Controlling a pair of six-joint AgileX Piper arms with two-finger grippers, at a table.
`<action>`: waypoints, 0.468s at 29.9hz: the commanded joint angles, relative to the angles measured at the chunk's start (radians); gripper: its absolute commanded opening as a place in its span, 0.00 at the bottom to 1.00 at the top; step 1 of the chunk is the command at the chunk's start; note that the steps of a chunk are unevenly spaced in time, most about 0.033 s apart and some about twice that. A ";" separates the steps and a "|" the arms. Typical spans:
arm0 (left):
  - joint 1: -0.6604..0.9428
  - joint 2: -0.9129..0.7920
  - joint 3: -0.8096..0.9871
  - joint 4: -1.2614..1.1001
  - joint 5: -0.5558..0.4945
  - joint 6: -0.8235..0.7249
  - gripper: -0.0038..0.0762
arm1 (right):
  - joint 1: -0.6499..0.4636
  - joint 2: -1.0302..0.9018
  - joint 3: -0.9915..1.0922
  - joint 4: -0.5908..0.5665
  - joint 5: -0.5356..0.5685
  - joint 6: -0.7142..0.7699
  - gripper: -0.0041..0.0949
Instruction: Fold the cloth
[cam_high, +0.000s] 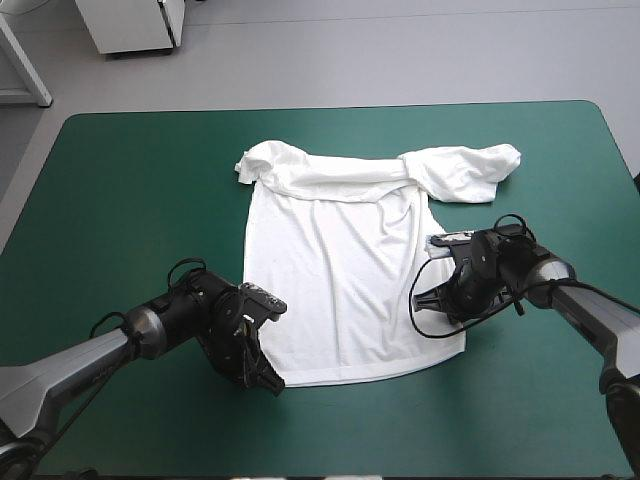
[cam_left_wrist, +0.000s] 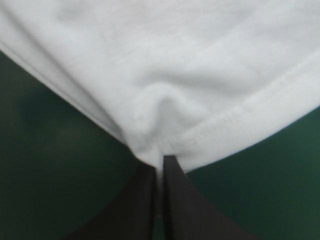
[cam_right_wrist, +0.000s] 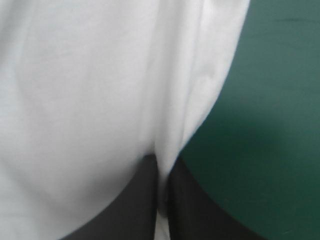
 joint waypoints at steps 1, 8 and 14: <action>-0.001 0.008 -0.052 0.102 -0.085 -0.015 0.04 | 0.025 0.000 -0.047 0.038 0.023 0.017 0.02; 0.059 -0.079 -0.359 0.230 0.003 -0.015 0.04 | 0.021 -0.119 -0.342 -0.089 0.150 0.021 0.02; 0.074 -0.110 -0.697 0.381 0.030 0.002 0.04 | 0.021 -0.171 -0.659 -0.118 0.203 0.016 0.02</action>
